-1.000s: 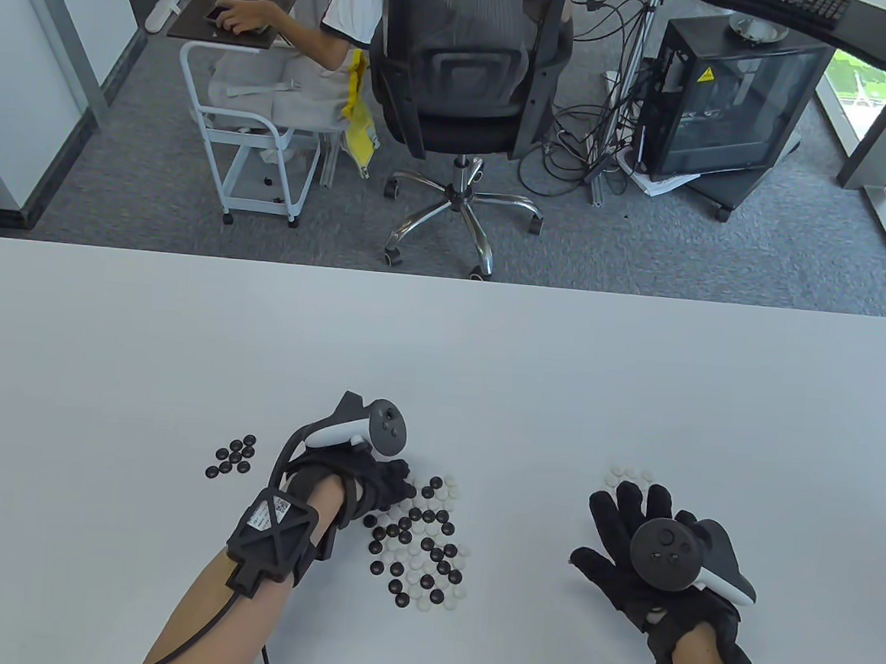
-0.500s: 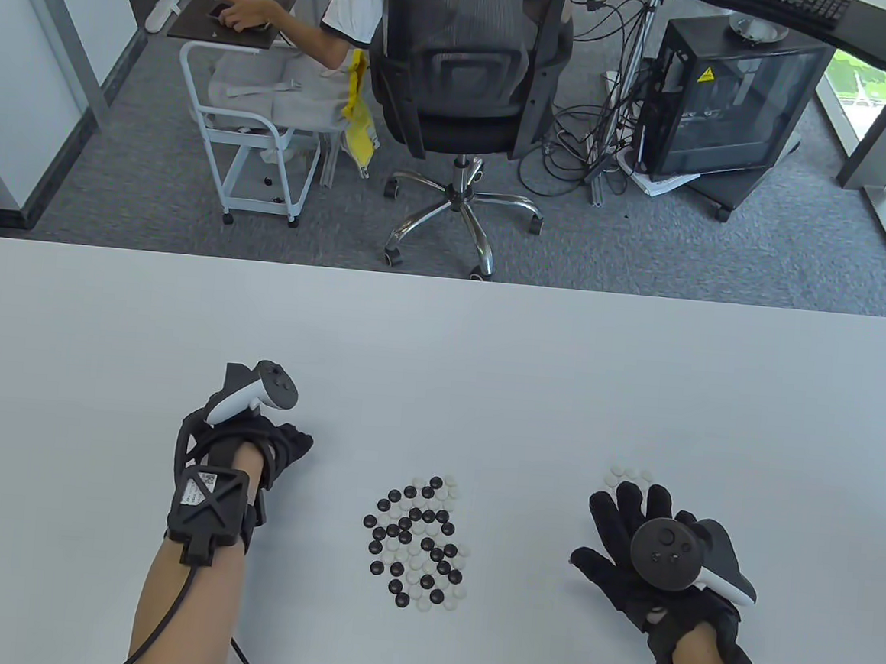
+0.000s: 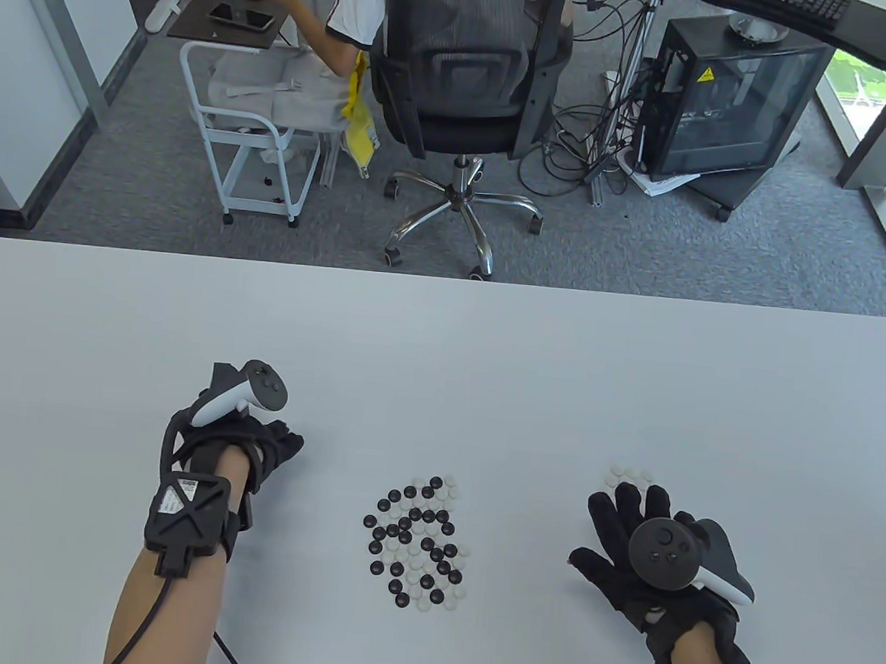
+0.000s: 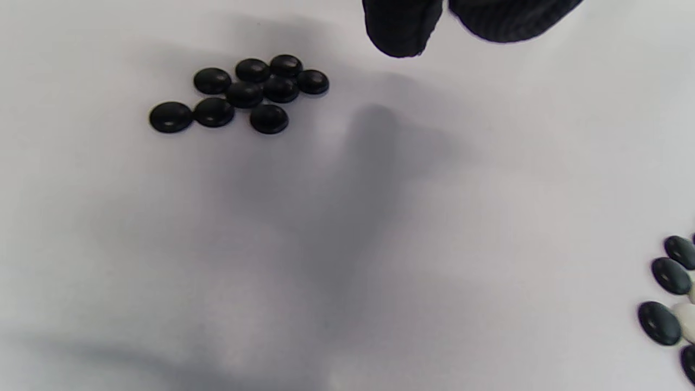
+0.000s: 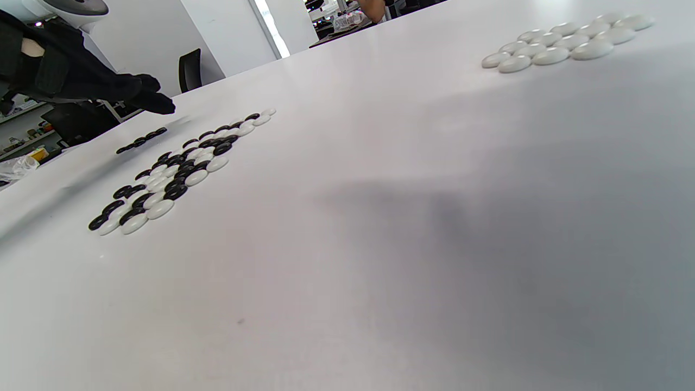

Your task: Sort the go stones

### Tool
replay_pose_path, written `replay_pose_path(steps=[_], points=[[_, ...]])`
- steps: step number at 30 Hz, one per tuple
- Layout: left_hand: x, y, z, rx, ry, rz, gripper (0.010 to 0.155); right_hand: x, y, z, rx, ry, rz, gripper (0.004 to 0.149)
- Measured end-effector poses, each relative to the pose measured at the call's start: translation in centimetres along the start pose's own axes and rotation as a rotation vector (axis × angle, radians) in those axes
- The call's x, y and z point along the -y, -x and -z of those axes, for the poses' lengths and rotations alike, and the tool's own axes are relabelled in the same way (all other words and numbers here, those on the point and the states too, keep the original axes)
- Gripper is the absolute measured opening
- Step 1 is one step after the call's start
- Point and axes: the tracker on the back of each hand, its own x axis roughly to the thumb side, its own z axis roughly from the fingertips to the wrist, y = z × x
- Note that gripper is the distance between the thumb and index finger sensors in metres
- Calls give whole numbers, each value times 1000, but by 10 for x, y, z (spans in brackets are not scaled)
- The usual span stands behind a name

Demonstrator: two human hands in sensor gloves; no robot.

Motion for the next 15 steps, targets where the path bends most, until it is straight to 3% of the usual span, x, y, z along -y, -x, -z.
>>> replay_pose_path(steps=[8,15], points=[[18,-97,-15,320,49,186,67,0,0,0,0,0,0,86],[40,-155,-11,421,86,291,66,0,0,0,3,9,0,86]])
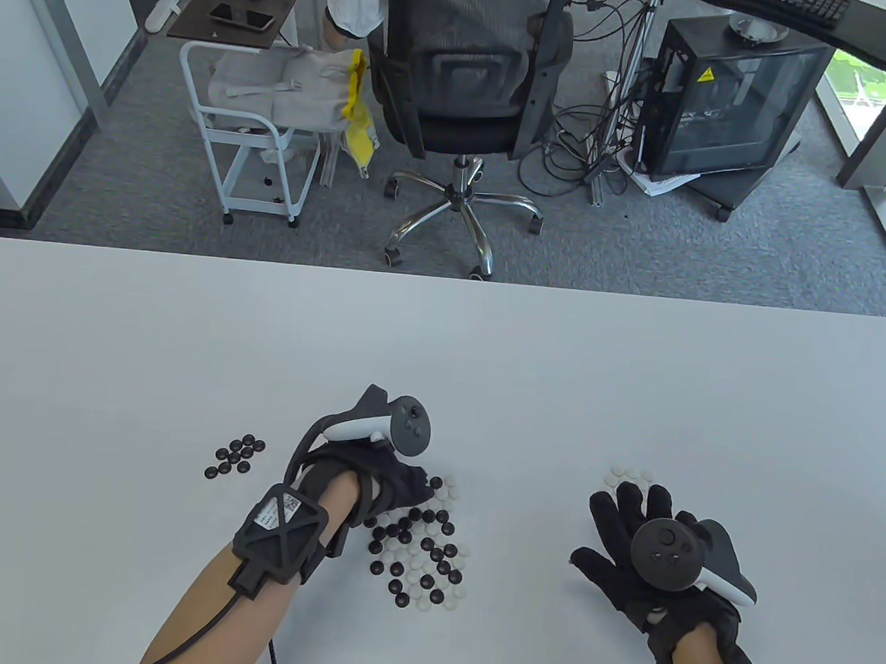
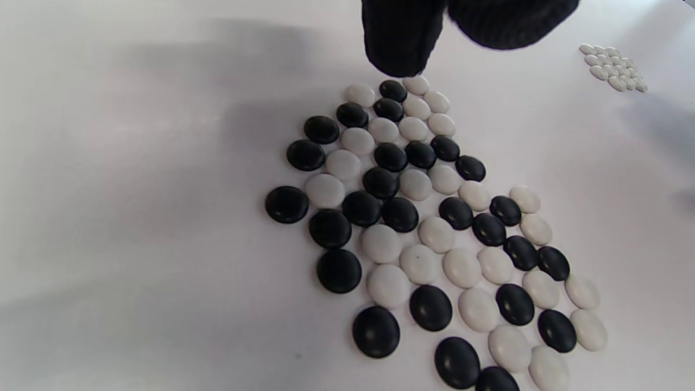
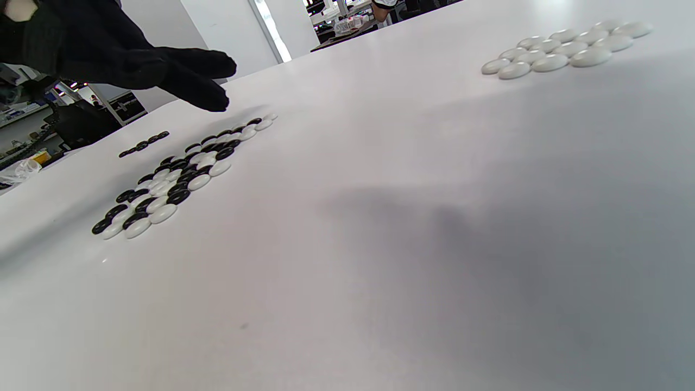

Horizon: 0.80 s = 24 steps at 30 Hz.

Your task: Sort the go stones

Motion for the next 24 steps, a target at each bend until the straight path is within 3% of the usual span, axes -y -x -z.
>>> replay_pose_path(steps=[5,10,17,24], points=[[7,-10,20,10,20,16,67,1,0,-1,2,5,1,86],[8,3,30,-31,11,-36,66,1,1,-1,2,5,2,86],[-1,58,15,-212,-26,-137,67,2,2,-2,3,7,2,86],[9,121,-21,-349,-41,-256,65,1,2,-2,5,3,-1,86]])
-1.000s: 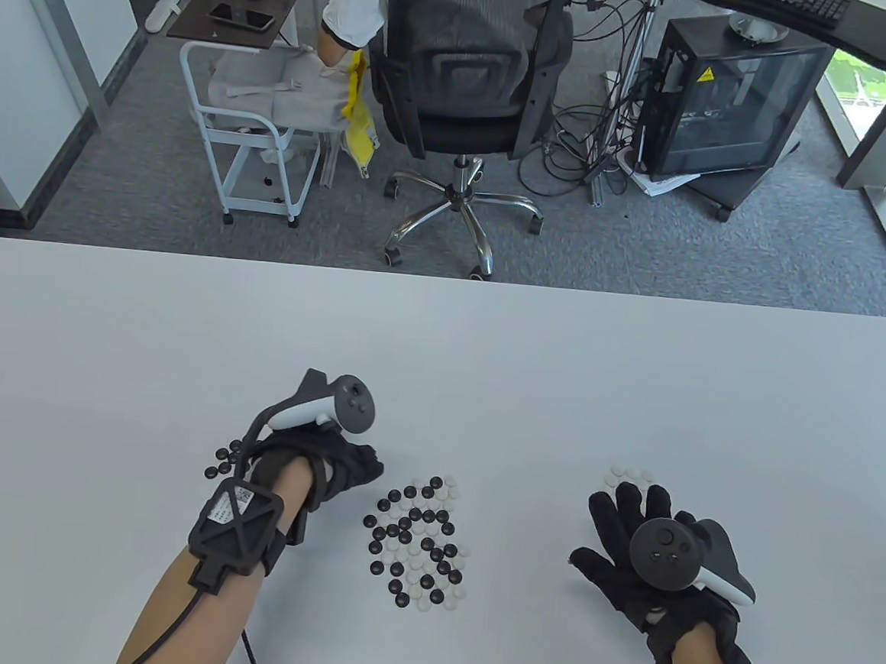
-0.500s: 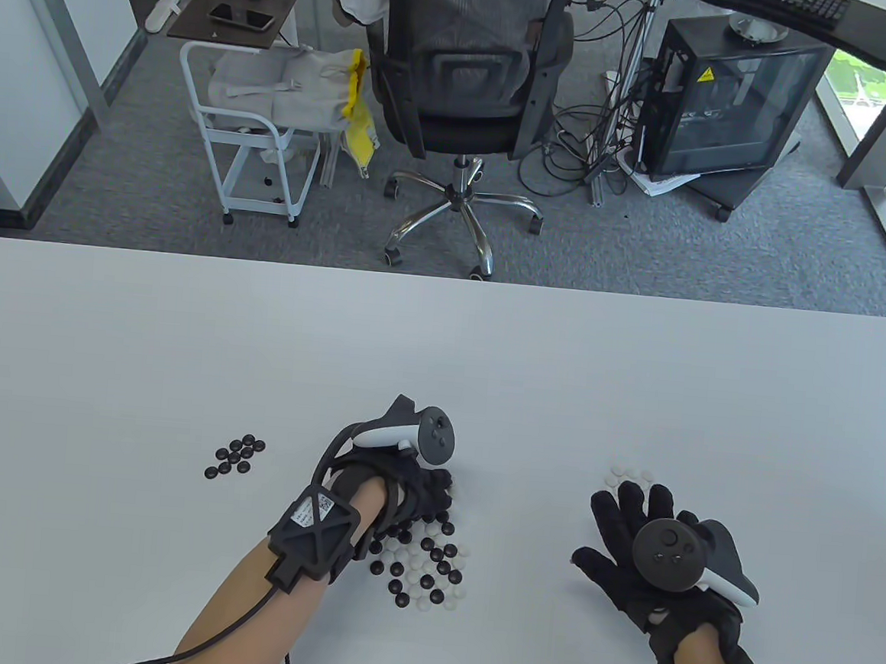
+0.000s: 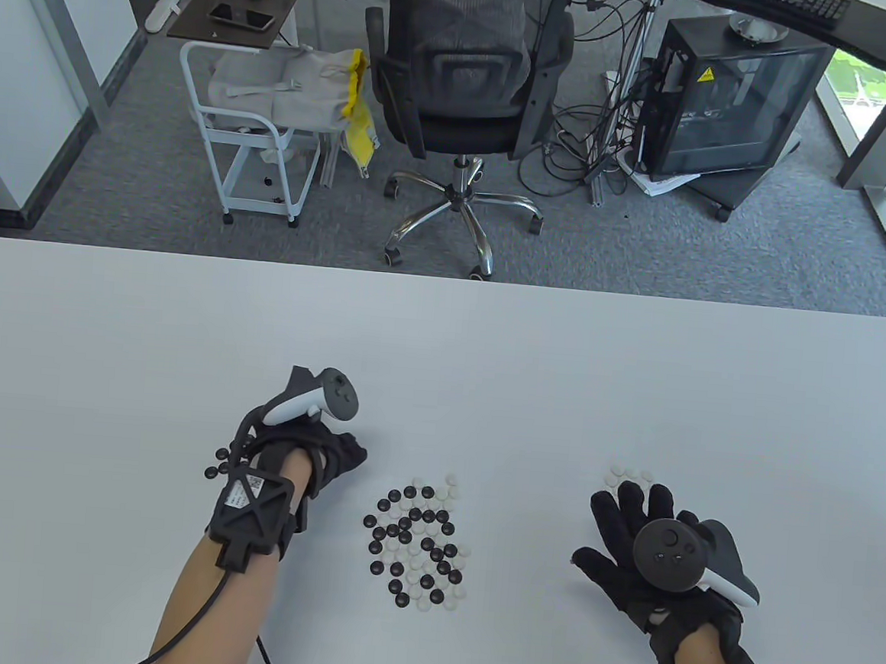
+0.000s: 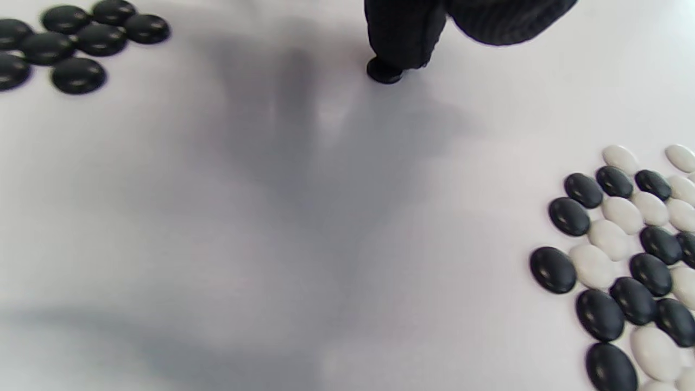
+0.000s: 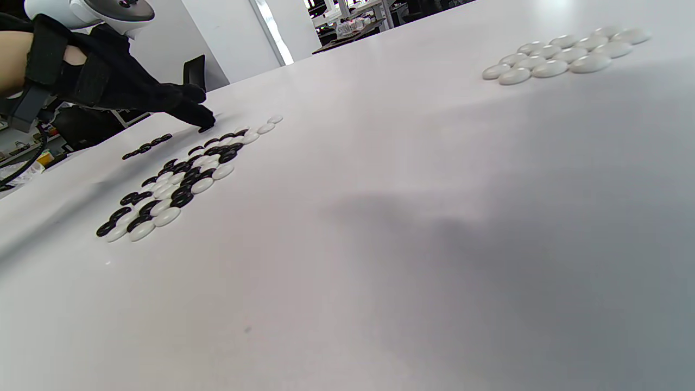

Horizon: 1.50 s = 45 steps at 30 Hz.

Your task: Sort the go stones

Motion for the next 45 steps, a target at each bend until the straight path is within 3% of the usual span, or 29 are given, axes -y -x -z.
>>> replay_pose_path(steps=[8,16,20,25,28,34,40,45], points=[[1,47,-17,-139,-20,27,65,-2,1,2,-8,-19,-2,86],[4,62,-23,-175,-24,28,66,-3,-1,2,-13,-27,-1,86],[0,53,-31,-134,-53,37,66,-3,-1,3,-14,-30,-1,86],[0,18,-47,39,-38,95,65,-3,-2,3,-15,-28,1,86],[10,-12,-55,160,19,211,63,-3,-2,3,-14,-29,2,86],[36,-54,-57,251,44,354,62,-3,-3,2,-10,-28,2,86],[60,-62,-47,280,98,380,66,-2,-2,2,-8,-25,3,86],[73,-33,-54,241,87,356,66,-2,-2,1,-9,-23,6,86]])
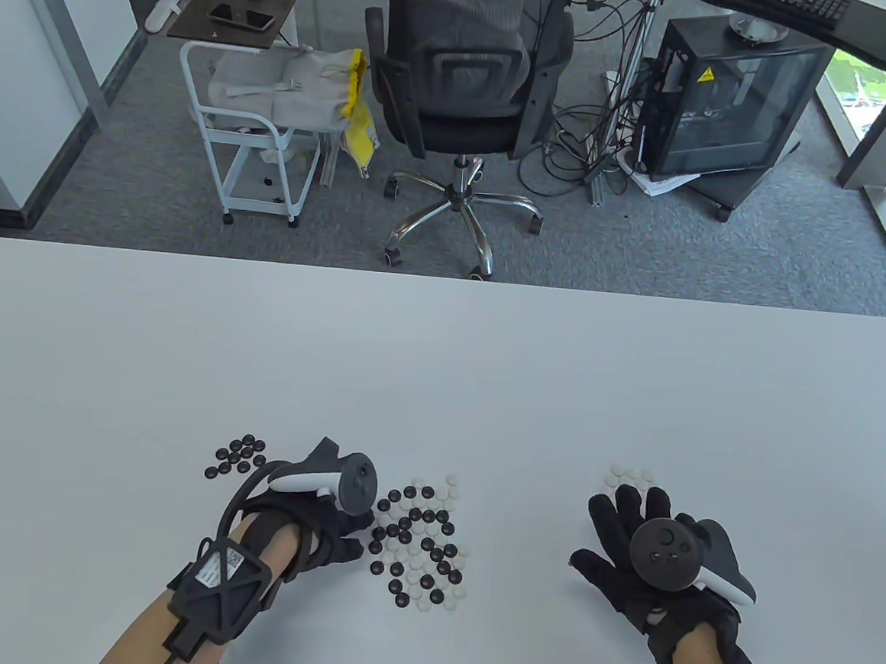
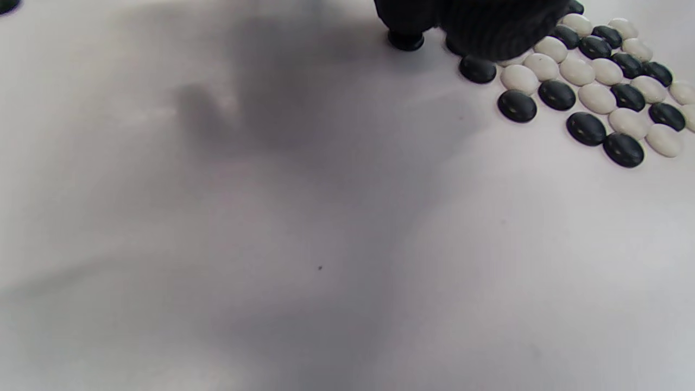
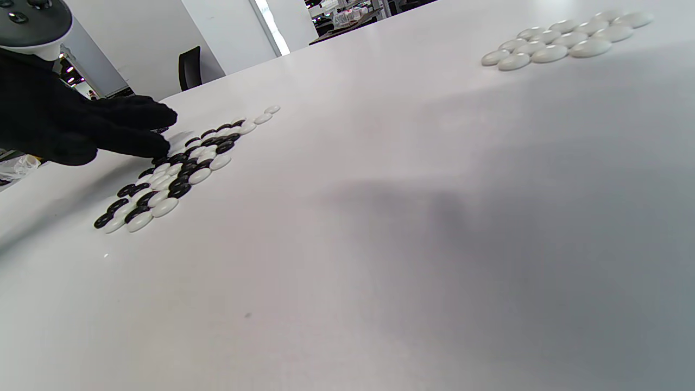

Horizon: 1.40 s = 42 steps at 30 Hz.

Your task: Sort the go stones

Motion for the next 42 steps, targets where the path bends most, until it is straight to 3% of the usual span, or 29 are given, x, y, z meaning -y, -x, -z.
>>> replay_pose_path(steps=[3,8,12,15,29,34,38,42], points=[[17,33,-20,-109,-31,-22,65,0,0,0,1,0,-3,86],[48,106,-53,-290,-56,-201,65,0,0,0,1,-8,-2,85],[60,143,-61,-391,-57,-294,67,-1,0,1,-3,-13,1,86],[62,153,-58,-376,-60,-355,68,-1,-1,1,-5,-17,1,86],[45,157,-40,-369,-67,-401,69,-1,-2,1,-14,-22,4,86],[32,152,-48,-278,-151,-474,70,0,-1,1,-14,-20,5,86],[9,121,-57,-201,-217,-389,69,0,-1,1,-14,-20,4,86],[-2,71,-52,-72,-168,-260,67,0,-1,2,-14,-23,3,86]])
